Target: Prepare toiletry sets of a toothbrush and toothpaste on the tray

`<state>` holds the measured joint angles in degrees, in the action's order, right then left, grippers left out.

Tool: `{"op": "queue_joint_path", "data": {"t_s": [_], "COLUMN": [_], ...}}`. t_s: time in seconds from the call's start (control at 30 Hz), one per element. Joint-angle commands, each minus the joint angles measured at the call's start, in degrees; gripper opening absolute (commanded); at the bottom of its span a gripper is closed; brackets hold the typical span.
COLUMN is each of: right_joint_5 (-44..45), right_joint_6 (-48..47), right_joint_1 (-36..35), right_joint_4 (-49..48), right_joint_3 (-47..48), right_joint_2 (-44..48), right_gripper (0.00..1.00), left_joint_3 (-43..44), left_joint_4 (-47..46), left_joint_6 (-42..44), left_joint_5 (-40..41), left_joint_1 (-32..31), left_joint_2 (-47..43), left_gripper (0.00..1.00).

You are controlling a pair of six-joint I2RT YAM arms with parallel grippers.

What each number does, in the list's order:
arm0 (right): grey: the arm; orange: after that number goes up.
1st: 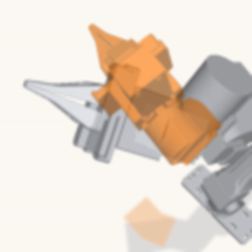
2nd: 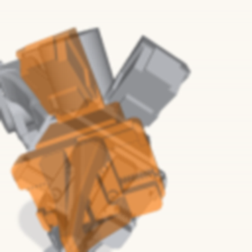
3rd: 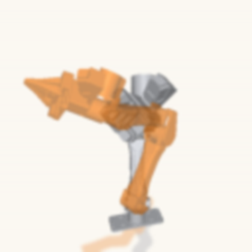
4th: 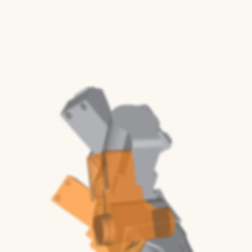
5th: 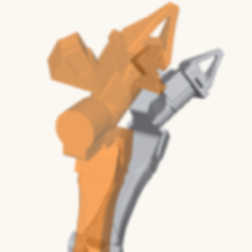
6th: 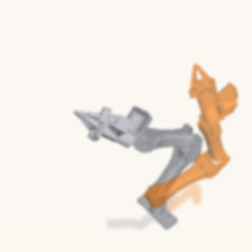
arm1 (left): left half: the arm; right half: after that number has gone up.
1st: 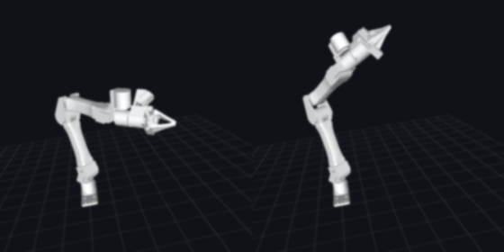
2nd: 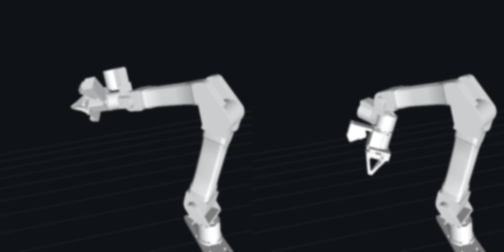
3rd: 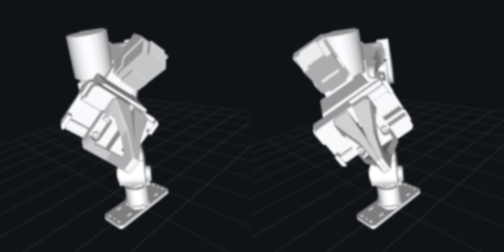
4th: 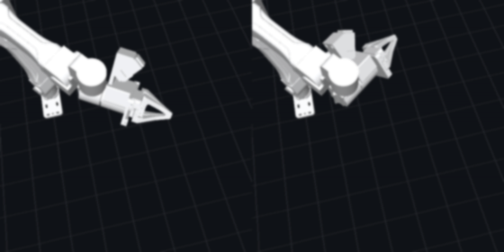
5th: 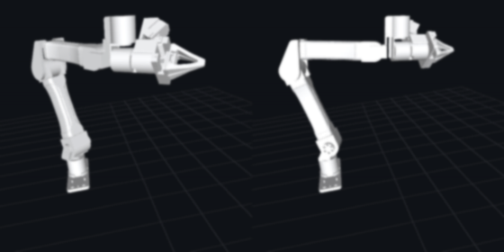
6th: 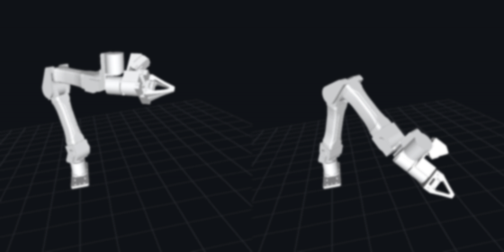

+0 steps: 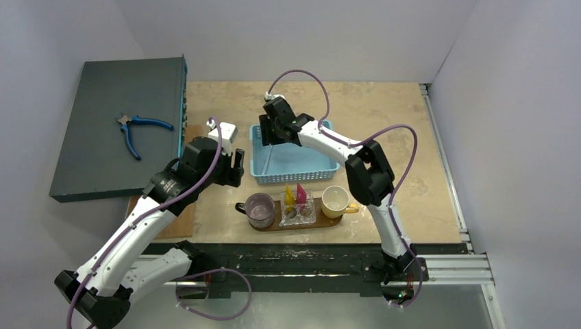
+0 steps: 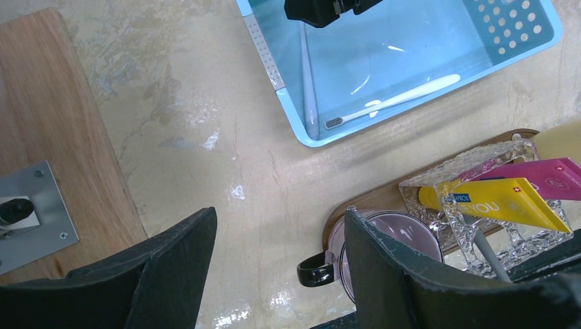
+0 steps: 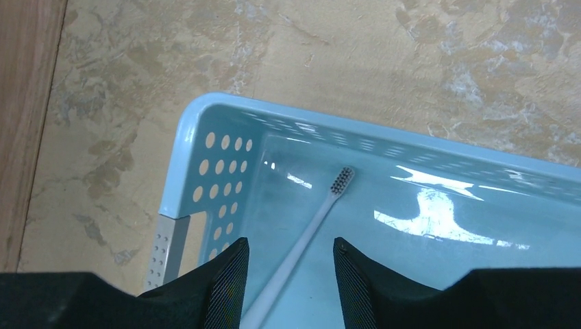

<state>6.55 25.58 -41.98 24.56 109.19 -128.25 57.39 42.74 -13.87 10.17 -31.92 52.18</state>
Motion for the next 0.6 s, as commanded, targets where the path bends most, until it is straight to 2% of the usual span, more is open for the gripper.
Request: {"op": "queue_joint_path", "data": {"t_s": [0.0, 0.57], "right_joint_5": [1.0, 3.5], "right_joint_6": [0.9, -0.3], "right_joint_1": [0.2, -1.4], "right_joint_4": [1.8, 3.5], "right_joint_3": [0.0, 1.0], "right_joint_2": [-0.9, -3.8], "right_gripper": [0.52, 0.55], "left_joint_3": [0.5, 0.5], "left_joint_4": [-1.8, -1.6], "left_joint_6": [1.1, 1.0], "left_joint_5": [-0.6, -0.6], "left_joint_1": [0.3, 0.3], "left_joint_2": [-1.0, -1.4], "left_gripper": [0.67, 0.67]}}
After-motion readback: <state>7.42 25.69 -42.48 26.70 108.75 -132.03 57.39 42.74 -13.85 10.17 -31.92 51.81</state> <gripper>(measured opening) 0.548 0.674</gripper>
